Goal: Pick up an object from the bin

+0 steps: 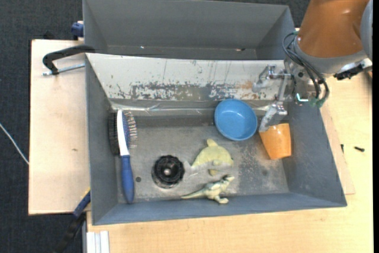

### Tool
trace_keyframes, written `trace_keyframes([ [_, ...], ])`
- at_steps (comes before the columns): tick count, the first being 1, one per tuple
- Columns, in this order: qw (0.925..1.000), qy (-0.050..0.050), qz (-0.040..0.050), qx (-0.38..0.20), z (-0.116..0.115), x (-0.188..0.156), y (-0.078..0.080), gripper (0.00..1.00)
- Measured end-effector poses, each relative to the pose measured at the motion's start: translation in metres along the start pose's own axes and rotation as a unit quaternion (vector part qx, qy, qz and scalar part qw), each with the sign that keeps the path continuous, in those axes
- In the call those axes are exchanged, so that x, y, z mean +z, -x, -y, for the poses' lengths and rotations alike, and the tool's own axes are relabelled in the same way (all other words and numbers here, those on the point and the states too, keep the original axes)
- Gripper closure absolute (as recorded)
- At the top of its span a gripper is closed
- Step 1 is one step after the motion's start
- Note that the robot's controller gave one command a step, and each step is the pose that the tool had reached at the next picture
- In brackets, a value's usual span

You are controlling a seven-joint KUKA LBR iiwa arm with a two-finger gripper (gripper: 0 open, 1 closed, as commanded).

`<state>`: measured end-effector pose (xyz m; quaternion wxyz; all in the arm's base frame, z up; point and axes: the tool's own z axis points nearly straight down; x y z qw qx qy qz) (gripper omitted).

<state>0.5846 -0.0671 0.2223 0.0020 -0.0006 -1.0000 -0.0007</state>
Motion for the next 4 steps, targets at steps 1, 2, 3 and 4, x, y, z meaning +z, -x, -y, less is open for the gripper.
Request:
trace_keyframes([
  [1, 0.9999, -0.001, 0.0080, -0.009, -0.061, 0.136, 0.004, 0.00],
  [2, 0.9979, 0.000, 0.0029, 0.065, -0.055, 0.121, -0.016, 0.00],
  [3, 0.9906, 0.000, 0.0023, 0.137, -0.059, 0.121, -0.031, 0.00],
  [4, 0.9611, 0.001, 0.0043, 0.276, -0.065, 0.148, -0.022, 0.00],
])
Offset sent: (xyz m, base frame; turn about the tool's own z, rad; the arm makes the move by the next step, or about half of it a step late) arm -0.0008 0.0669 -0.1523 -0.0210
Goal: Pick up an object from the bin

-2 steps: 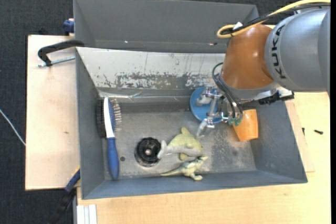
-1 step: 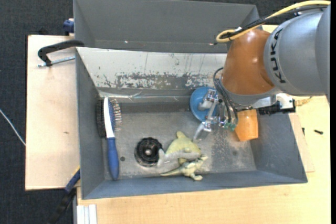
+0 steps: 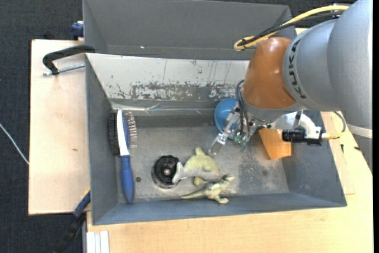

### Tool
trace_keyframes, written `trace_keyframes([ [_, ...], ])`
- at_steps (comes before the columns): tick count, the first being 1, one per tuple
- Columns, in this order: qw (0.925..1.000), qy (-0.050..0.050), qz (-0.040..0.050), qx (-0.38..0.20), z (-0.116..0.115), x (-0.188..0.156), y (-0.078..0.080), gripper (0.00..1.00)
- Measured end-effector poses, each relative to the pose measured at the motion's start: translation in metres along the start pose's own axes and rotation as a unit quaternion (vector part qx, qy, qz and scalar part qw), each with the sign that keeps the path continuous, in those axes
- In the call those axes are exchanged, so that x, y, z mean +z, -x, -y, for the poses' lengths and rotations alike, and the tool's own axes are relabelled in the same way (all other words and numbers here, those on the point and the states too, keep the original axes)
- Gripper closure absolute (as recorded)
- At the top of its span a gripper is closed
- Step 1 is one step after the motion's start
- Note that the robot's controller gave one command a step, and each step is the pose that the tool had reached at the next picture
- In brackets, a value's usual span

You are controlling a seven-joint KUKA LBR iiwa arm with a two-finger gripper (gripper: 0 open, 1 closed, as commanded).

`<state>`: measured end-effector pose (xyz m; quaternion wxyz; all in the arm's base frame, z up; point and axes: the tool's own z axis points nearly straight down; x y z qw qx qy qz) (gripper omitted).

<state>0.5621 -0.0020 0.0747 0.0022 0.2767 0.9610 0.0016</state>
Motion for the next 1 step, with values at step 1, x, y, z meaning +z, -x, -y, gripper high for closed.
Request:
trace_keyframes([
  [1, 1.0000, 0.000, 0.0002, -0.001, -0.0015, -0.0024, 0.0011, 0.00],
])
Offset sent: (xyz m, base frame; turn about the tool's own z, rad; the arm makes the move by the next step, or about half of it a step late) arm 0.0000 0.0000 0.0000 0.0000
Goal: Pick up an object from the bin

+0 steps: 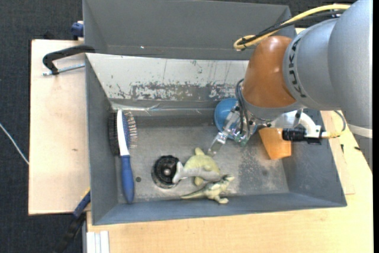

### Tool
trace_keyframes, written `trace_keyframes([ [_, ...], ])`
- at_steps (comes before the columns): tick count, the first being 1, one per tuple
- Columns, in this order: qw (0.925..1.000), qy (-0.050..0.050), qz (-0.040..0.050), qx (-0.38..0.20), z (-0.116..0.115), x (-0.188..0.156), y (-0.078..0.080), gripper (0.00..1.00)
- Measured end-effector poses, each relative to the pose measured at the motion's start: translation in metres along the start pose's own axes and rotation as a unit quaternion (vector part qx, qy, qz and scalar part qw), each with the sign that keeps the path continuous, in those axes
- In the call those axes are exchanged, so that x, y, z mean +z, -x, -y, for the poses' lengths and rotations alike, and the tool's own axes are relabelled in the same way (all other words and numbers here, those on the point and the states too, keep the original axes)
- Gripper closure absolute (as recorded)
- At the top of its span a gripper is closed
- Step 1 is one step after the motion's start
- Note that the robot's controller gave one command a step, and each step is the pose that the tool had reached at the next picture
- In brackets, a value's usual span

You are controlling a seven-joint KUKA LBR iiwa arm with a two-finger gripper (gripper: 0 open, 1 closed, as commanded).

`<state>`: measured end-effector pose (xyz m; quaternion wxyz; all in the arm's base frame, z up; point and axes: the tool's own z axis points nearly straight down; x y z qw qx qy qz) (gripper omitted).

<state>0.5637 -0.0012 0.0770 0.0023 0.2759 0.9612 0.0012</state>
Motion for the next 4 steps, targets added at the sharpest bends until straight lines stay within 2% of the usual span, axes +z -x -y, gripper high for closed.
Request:
trace_keyframes([
  [1, 1.0000, 0.002, 0.0060, 0.001, 0.000, -0.004, 0.004, 1.00],
  [2, 1.0000, 0.001, 0.0032, 0.000, -0.002, -0.061, 0.007, 1.00],
  [3, 1.0000, 0.000, 0.0008, 0.000, -0.003, -0.075, 0.008, 1.00],
  [4, 1.0000, 0.001, 0.0015, -0.002, -0.005, -0.108, 0.010, 1.00],
])
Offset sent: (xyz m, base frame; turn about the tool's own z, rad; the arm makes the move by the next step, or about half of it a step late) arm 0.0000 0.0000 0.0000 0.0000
